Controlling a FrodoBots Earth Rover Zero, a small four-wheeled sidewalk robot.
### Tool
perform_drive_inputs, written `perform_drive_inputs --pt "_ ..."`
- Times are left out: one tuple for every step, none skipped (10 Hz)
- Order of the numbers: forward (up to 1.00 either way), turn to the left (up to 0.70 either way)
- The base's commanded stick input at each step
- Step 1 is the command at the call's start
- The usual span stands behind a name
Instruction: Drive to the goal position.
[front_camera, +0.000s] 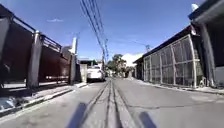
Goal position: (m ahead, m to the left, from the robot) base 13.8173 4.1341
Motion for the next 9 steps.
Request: perform_drive_inputs --pt "1.0 -0.06" --pt "1.0 -0.4" --pt "1.0 -0.4" --pt "1.0 -0.4" --pt "1.0 -0.36" --pt "1.0 -0.27" --pt "1.0 0.0" --pt "1.0 0.0" --pt "1.0 0.0"
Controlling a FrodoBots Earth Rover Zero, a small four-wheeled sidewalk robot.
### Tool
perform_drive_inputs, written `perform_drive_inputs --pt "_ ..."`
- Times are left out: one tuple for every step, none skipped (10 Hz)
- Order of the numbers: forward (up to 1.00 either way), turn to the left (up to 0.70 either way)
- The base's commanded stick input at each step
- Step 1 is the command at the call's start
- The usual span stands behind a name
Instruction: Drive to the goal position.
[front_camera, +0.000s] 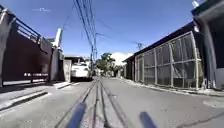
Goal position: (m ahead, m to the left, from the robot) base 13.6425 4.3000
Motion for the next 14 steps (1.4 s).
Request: perform_drive_inputs --pt "1.0 0.0" --pt "1.0 0.0" --pt "1.0 0.0" --pt "1.0 0.0" --pt "1.0 0.0" --pt "1.0 0.0" --pt "1.0 0.0" --pt "1.0 0.01" --pt "1.0 0.05" --pt "1.0 0.04" --pt "1.0 0.01" --pt "1.0 0.04" --pt "1.0 0.01" --pt "1.0 0.08"
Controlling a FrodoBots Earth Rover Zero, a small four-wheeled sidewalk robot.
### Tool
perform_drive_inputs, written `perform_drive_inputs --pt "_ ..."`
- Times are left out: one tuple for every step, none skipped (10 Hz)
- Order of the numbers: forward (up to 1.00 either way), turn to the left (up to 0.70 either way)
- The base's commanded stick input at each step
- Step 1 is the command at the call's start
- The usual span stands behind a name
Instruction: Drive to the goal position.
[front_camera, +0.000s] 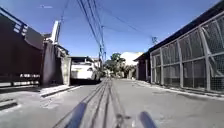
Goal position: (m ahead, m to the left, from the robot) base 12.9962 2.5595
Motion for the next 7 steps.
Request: perform_drive_inputs --pt "1.0 0.29" --pt "1.0 0.37" --pt "1.0 0.39" --pt "1.0 0.13" --pt "1.0 0.1" --pt "1.0 0.04" --pt "1.0 0.0"
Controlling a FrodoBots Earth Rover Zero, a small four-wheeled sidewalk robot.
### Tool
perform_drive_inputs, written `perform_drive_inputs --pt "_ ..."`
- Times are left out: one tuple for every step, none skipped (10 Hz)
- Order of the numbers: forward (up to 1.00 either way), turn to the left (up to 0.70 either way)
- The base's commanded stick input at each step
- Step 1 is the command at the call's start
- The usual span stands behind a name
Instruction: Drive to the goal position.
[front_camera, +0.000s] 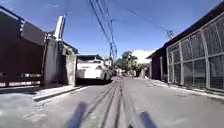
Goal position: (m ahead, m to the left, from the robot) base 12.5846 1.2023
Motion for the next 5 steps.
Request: perform_drive_inputs --pt "1.0 0.01" --pt "1.0 0.17" --pt "1.0 -0.04" --pt "1.0 -0.31" --pt "1.0 -0.4"
